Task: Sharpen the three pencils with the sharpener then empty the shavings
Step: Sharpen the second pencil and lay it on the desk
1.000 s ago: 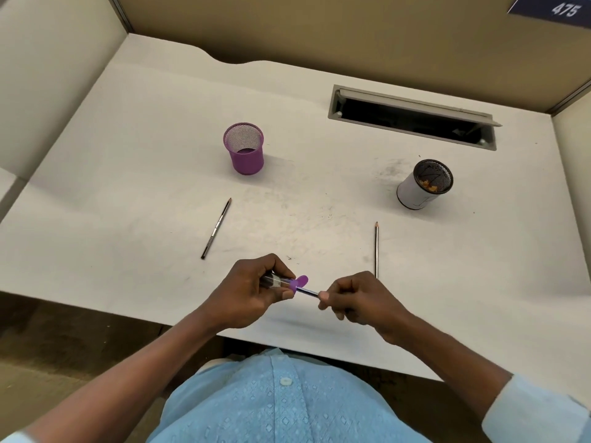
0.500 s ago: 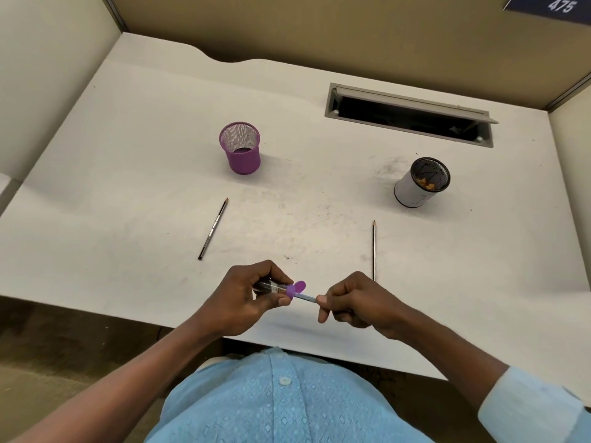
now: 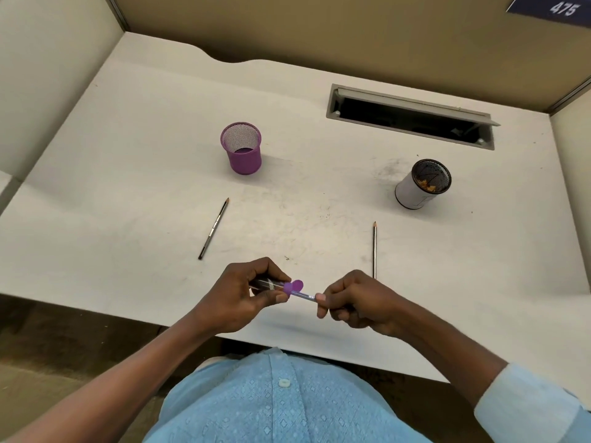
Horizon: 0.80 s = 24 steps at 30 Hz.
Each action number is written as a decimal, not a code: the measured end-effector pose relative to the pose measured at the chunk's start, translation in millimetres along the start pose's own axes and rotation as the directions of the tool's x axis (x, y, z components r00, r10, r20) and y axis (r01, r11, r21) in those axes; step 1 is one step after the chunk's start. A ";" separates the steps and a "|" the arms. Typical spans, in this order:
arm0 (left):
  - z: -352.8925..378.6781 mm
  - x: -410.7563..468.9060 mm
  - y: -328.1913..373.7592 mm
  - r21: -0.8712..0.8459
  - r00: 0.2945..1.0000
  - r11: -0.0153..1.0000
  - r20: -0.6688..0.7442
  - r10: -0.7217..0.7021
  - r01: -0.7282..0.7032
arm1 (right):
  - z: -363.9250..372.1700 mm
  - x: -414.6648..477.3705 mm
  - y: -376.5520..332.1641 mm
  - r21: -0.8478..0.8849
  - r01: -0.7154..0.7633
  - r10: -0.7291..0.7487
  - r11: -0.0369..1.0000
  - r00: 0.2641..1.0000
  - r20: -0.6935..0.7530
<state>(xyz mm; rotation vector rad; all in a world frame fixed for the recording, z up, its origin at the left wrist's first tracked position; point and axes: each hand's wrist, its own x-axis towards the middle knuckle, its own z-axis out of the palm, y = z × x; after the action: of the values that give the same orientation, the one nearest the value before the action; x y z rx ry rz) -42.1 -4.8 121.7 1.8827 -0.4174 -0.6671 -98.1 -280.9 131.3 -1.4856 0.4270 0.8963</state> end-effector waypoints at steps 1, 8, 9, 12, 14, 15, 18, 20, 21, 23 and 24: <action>-0.2 0.5 -0.1 -0.005 1.000 1.000 0.003 -0.006 0.006 | -0.9 -1.4 -1.3 -0.006 -0.001 0.001 1.000 0.999 0.037; -0.5 6.1 0.4 -0.173 0.994 0.979 0.011 -0.110 0.111 | 4.4 -2.6 12.6 -0.828 0.474 -0.855 0.300 0.519 -0.013; 1.8 5.7 0.2 -0.193 0.994 0.975 0.009 -0.110 0.110 | 4.1 -3.2 14.7 -0.903 0.415 -0.908 0.114 0.413 0.076; 5.6 5.1 0.3 -0.210 0.994 0.972 0.001 -0.106 0.104 | 5.2 -3.9 20.5 -0.954 0.300 -0.933 -0.021 0.336 0.127; 5.0 3.8 -1.3 -0.158 0.996 0.984 0.000 -0.088 0.086 | 10.5 -3.5 15.2 -0.828 0.405 -0.804 0.387 0.587 -0.089; 4.5 2.9 -2.5 -0.119 0.998 0.990 0.009 -0.069 0.070 | 9.6 -3.3 9.1 -0.611 0.384 -0.591 0.692 0.787 -0.175; 3.8 0.5 -2.6 -0.041 0.999 0.999 0.046 -0.023 0.025 | 1.8 -4.5 -0.5 -0.101 0.022 -0.026 0.995 0.999 -0.035; 2.6 1.1 -2.2 -0.046 0.998 0.998 0.035 -0.042 0.044 | 2.9 -4.5 -0.8 -0.116 0.042 -0.040 0.992 0.999 0.014; 1.9 1.8 -2.0 -0.058 0.998 0.996 0.031 -0.061 0.063 | 4.2 -4.4 1.3 -0.173 0.101 -0.109 0.980 0.994 -0.033; -0.7 3.0 -1.8 -0.093 0.995 0.990 0.017 -0.102 0.103 | 6.4 -3.6 7.1 -0.383 0.288 -0.372 0.878 0.914 -0.163; -1.4 3.5 -1.5 -0.117 0.993 0.986 0.011 -0.119 0.119 | 6.1 -2.5 11.1 -0.552 0.398 -0.565 0.733 0.808 -0.166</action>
<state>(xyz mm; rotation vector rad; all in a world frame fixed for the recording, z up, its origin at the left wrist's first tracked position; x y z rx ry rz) -38.6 -5.1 119.8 1.8053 -0.2635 -0.7588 -109.5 -277.3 126.3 -2.1106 0.0088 0.3287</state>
